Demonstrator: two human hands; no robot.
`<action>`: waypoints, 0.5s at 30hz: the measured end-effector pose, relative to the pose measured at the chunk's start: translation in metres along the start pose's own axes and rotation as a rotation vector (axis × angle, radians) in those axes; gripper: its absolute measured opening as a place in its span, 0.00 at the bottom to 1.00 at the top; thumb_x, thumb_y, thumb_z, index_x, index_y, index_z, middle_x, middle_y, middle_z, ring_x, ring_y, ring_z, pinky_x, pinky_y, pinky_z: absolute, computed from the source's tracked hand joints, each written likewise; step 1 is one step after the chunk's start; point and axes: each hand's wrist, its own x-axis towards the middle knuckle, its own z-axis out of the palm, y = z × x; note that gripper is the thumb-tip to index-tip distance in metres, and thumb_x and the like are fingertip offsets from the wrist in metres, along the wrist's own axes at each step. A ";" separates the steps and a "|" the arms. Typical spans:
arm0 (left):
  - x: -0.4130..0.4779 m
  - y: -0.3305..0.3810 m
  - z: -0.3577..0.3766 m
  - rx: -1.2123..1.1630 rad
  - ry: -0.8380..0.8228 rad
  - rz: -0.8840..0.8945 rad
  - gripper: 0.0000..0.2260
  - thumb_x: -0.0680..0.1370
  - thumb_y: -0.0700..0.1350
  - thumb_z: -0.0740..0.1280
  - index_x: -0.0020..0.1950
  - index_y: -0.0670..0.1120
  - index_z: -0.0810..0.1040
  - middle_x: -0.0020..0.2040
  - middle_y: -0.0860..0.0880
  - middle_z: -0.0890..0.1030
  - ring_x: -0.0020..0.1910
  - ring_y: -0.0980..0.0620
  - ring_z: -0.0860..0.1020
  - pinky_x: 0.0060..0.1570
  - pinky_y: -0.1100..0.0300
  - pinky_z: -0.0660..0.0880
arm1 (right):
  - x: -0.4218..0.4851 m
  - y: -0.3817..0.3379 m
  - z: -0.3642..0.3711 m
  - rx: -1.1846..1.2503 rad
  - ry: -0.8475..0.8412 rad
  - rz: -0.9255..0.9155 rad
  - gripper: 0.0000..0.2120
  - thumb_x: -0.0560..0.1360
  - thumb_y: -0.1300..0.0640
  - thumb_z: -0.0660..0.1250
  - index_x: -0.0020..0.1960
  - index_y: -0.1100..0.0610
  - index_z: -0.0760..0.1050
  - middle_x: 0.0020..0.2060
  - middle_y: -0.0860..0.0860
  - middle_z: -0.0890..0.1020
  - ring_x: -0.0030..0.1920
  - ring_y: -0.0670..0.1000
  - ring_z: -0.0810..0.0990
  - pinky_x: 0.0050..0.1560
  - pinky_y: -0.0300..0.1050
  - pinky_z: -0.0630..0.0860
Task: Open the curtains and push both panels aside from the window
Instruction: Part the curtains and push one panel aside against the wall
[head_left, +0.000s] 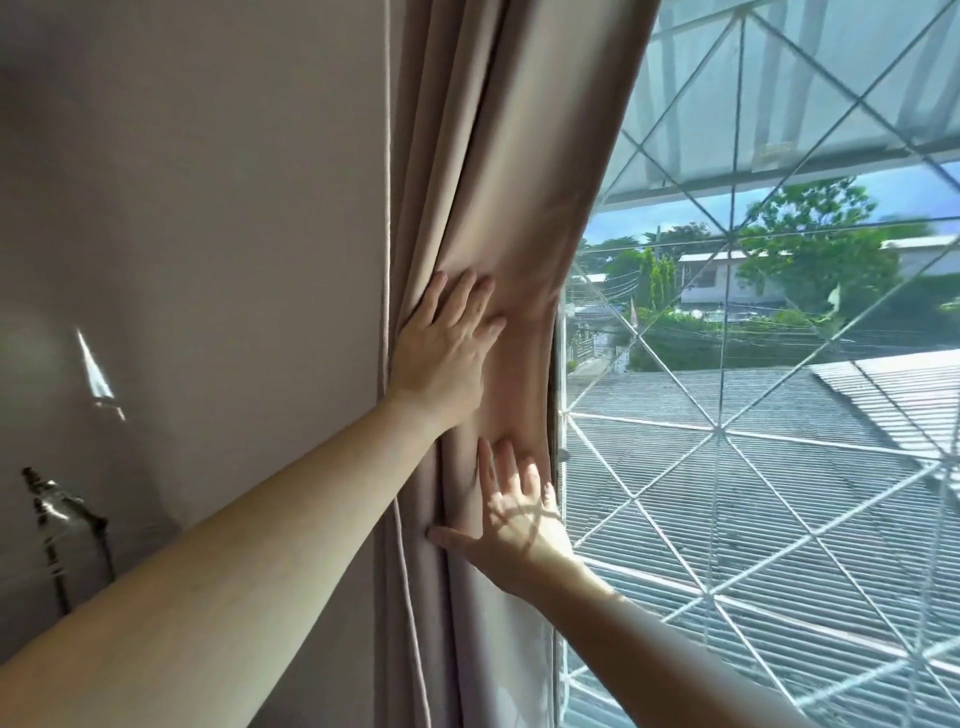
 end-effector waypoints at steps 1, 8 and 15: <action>-0.001 -0.002 0.001 -0.003 0.007 0.001 0.26 0.82 0.48 0.64 0.82 0.53 0.72 0.89 0.43 0.56 0.89 0.41 0.51 0.86 0.42 0.36 | 0.002 -0.004 0.002 0.004 -0.006 0.014 0.59 0.67 0.14 0.49 0.81 0.44 0.23 0.86 0.52 0.35 0.85 0.64 0.38 0.84 0.65 0.44; -0.003 -0.013 0.008 -0.013 0.032 -0.019 0.25 0.82 0.47 0.63 0.80 0.51 0.74 0.88 0.42 0.60 0.89 0.42 0.54 0.88 0.40 0.42 | 0.007 -0.021 0.006 -0.024 0.049 0.014 0.59 0.66 0.16 0.42 0.83 0.48 0.27 0.87 0.51 0.38 0.86 0.60 0.43 0.81 0.62 0.57; -0.012 -0.040 0.013 0.028 0.000 -0.070 0.25 0.82 0.47 0.64 0.80 0.48 0.75 0.88 0.43 0.61 0.89 0.43 0.53 0.87 0.43 0.38 | 0.020 -0.045 0.010 -0.010 -0.024 -0.019 0.57 0.72 0.19 0.53 0.83 0.48 0.27 0.86 0.50 0.38 0.86 0.59 0.40 0.82 0.65 0.52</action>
